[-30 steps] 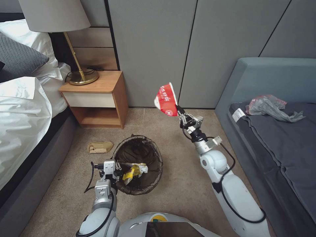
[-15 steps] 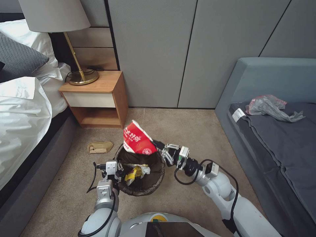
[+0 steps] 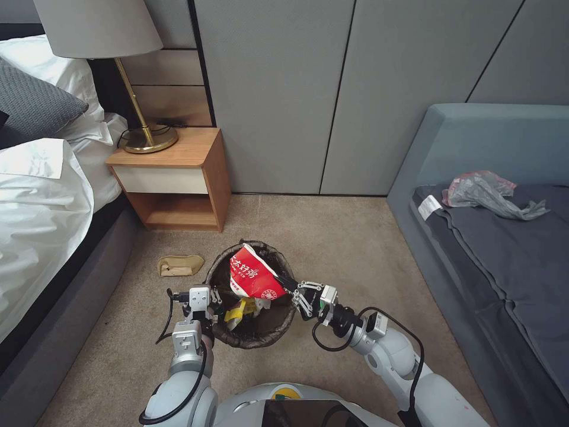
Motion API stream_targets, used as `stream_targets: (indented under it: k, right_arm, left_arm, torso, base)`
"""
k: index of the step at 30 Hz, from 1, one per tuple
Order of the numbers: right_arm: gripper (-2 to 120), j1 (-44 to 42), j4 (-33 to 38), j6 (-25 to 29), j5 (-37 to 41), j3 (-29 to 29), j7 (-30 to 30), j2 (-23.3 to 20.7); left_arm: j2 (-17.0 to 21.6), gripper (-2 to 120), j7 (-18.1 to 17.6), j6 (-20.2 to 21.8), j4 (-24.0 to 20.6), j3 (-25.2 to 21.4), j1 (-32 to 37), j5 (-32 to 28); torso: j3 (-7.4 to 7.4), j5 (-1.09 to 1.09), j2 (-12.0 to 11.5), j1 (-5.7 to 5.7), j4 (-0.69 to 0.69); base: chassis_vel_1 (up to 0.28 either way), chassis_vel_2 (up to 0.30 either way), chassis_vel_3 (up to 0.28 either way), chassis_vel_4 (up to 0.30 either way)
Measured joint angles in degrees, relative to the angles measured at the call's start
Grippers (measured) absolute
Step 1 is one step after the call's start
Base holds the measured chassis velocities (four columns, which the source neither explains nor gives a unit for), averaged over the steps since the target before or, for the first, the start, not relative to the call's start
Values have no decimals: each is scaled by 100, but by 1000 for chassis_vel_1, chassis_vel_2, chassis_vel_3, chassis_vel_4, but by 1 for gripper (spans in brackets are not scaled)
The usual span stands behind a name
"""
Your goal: Pick up the trash bin, then pick up the garbage from the floor and place it into the trash bin.
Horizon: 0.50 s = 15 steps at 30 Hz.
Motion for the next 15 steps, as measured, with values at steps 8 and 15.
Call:
stream_targets:
  k: [8,15]
  right_arm:
    - [14,10,-186,-2,-187,-13,16,111]
    - [39,31,-136,-11,-226,-24,42,130]
  left_arm:
    - [6,0,-2,2,-14,12,4,-7]
    - [7,0,-2,2,-21,11,12,-9]
  torso:
    - [0,0,0,0,0]
    - [0,0,0,0,0]
  base:
    - [0,0,0,0]
    - [0,0,0,0]
